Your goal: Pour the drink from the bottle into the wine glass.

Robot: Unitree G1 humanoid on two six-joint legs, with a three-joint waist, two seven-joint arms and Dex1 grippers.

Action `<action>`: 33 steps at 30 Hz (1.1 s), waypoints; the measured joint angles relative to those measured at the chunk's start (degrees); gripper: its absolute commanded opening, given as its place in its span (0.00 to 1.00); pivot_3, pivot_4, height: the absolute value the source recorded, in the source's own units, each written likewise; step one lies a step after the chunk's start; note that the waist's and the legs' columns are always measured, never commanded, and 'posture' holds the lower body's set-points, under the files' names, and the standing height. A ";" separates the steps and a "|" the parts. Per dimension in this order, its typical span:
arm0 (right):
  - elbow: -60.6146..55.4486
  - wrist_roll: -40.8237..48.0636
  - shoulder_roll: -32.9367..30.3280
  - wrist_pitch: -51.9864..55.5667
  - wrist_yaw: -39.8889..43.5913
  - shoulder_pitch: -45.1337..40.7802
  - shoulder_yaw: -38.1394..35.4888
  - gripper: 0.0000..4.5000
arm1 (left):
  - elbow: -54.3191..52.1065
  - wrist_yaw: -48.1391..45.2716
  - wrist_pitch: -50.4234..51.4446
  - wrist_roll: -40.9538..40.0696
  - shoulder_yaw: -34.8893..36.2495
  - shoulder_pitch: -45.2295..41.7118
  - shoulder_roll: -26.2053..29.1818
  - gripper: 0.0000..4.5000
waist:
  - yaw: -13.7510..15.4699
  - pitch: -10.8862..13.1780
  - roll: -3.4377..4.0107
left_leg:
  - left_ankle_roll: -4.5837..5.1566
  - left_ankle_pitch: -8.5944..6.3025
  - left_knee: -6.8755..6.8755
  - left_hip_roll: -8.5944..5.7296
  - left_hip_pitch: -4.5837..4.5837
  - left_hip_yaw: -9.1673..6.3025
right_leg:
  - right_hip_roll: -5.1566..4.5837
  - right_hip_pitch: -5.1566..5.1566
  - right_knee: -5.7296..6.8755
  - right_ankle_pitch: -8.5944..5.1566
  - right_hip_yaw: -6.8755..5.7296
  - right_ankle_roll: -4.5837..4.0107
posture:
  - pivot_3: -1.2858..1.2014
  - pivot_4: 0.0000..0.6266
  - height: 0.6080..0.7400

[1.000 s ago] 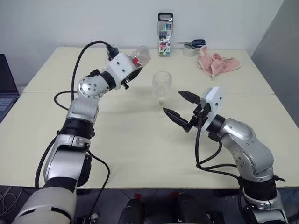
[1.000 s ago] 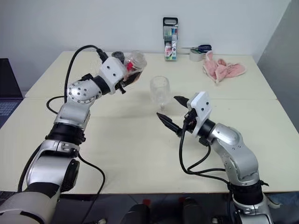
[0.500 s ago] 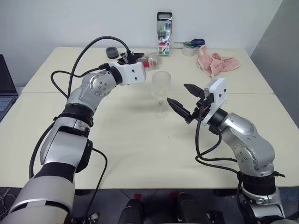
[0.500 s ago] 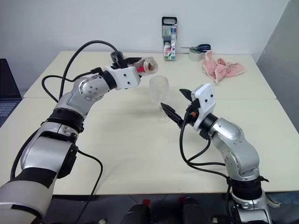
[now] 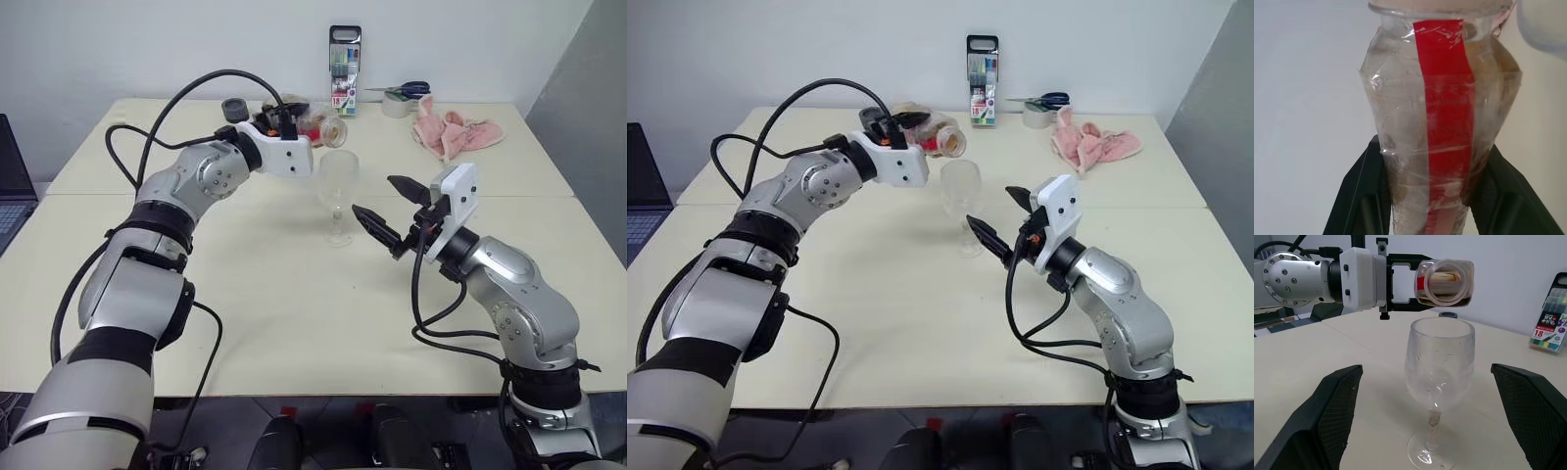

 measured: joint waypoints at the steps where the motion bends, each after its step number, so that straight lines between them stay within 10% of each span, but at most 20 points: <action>1: 0.00 0.02 -0.12 0.07 -0.05 0.12 0.00 1.00 | 0.23 0.66 -0.03 0.33 -0.34 -0.26 0.00 0.37 | 0.00 0.00 0.00 | 0.00 0.00 0.00 0.00 0.00 -0.01 | 0.00 0.00 0.00 0.00 -0.01 0.00 | 0.52 0.24 1.00; 33: -0.61 4.88 -5.17 -1.97 4.73 4.33 -2.90 1.00 | 4.43 8.10 -0.76 6.25 -4.78 -3.87 0.46 0.37 | 0.00 0.01 -0.02 | 0.00 0.00 0.02 -0.02 0.00 0.04 | -0.01 -0.01 0.07 0.00 0.01 0.00 | 0.52 0.24 1.00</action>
